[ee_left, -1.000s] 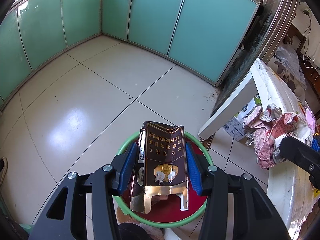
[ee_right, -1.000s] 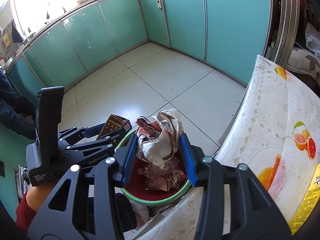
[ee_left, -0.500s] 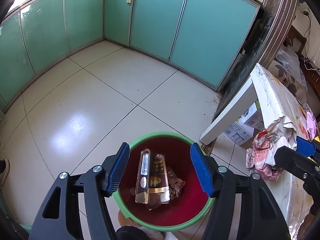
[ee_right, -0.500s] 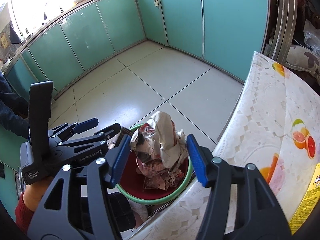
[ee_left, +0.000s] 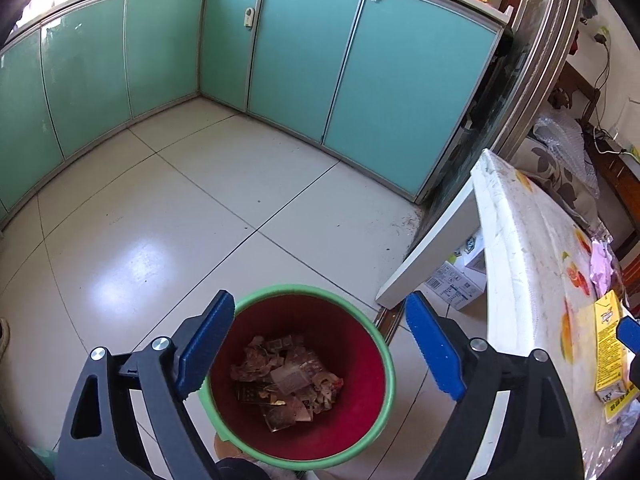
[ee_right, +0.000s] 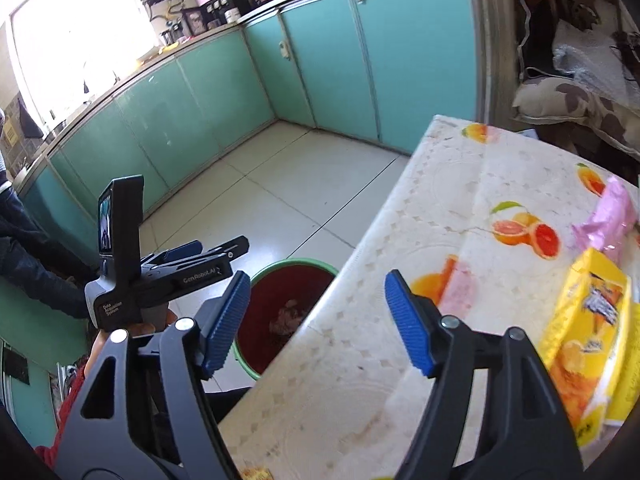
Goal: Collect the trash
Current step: 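Grasp the yellow medicine box with the right tool while the left tool approaches the iced tea carton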
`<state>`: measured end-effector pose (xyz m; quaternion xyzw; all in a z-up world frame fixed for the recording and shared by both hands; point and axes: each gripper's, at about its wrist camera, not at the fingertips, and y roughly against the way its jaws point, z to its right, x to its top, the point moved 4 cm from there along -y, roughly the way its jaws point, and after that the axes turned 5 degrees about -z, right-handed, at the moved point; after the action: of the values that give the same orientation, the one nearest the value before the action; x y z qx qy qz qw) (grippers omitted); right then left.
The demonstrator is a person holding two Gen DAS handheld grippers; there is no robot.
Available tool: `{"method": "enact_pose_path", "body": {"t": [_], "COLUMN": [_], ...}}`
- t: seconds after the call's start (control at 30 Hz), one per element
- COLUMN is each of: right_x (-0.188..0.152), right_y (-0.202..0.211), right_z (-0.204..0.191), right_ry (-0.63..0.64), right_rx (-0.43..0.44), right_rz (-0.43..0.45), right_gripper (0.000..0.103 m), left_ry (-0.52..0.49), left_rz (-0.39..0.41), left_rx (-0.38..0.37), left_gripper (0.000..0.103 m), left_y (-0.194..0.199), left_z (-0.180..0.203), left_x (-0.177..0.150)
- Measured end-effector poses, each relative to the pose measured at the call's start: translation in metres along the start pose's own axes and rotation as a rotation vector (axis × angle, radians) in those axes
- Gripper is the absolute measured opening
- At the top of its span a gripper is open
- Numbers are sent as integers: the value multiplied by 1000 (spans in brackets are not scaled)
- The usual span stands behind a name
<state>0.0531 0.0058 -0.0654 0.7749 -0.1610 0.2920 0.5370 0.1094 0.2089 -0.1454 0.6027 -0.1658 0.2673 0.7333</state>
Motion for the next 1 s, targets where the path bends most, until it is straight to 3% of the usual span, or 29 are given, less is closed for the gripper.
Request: {"method": "enact_pose_path", "body": {"t": [0.07,0.1,0.17,0.23,0.3,0.43,0.53,0.67,0.73,0.83,1.0], "right_x": [-11,-11,-19,-25,-33,-53,-58,-76,-84,-92,-92], "right_y": [45,45,73,90,96,84,78,67,72,83,78], "right_z": [37,37,69,99,127,170,173,174,180,192,195], "right_ry": [-70,-70,-132,-189,-259,-426,-433,-403,-414,-418,-414], "right_rx": [-110,-110,-215,-328,-384,-309,-318,-303,-306,-384,-337], "right_rz": [110,110,171,190,166,78,47,-17,-14,-20,-54], "right_gripper": [75,78,83,86,86,86,86,88,91,92,90], "left_ry": [-16,-28,-53,-81,-122,-229,-295,-364,-376,-379,-391], "left_rz": [23,33,59,91,117,136,146,162,151,138,132], "left_rx": [-31,-47,-83,-127,-155,-183,-192,-153,-159,-173,-179], "left_gripper": [87,88,89,90,91,91,96,95,95,95,95], "left_y": [8,13,23,33,42,52,57,58,57,55,53], "left_z": [17,26,47,71,97,143,167,180,183,188,199], "left_x": [-1,-1,-2,-2,-2,-7,-11,-18,-20,-23,-26]}}
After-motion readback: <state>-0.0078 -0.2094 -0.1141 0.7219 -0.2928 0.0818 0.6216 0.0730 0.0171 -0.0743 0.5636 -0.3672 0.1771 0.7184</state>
